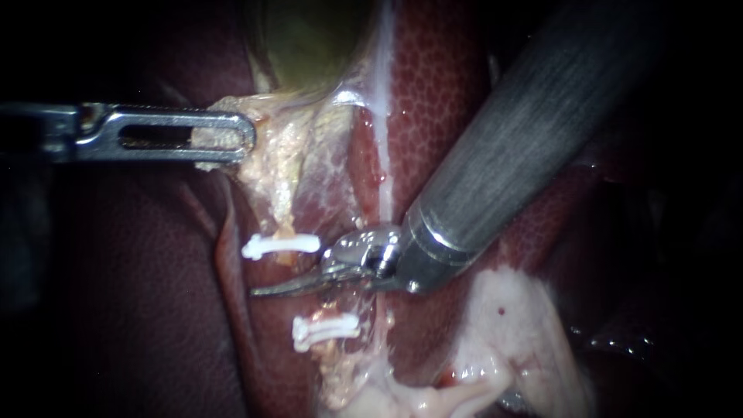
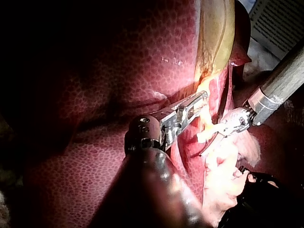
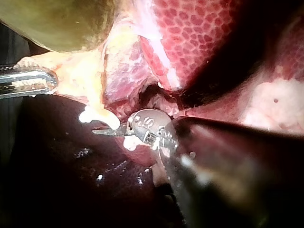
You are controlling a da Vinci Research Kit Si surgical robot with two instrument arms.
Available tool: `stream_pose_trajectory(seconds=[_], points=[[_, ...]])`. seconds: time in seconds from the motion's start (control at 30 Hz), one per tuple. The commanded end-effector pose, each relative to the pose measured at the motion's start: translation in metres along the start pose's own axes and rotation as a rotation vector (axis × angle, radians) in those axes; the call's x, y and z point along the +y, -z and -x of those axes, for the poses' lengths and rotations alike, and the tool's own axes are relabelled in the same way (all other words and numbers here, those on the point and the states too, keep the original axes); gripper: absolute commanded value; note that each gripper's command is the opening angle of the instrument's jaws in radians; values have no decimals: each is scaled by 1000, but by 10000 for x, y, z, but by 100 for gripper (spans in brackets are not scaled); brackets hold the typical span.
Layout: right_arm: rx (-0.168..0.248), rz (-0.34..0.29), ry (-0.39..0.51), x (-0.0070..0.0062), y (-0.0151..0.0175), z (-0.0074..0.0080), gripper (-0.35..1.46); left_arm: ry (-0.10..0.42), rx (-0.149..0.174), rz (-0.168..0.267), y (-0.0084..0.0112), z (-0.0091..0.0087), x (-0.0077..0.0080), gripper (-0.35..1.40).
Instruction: Go back from the cut left tube
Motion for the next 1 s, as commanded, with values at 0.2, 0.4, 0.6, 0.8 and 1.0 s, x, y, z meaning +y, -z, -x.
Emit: stream_pose_trajectory(seconds=[0.2,0.4,0.6,0.8,1.0], points=[[-1,-1,1,-3,0,0,-35,0,0,0,0,0,0,-35],[25,31,14,-4,0,0,12,0,0,0,0,0,0,-35],[48,62,49,-4,0,-1,84,0,0,-1,1,0,0,-35],[49,62,66,-7,-1,-1,98,0,0,-1,1,0,0,-35],[48,61,84,-11,0,-1,110,0,1,-1,2,0,0,-35]])
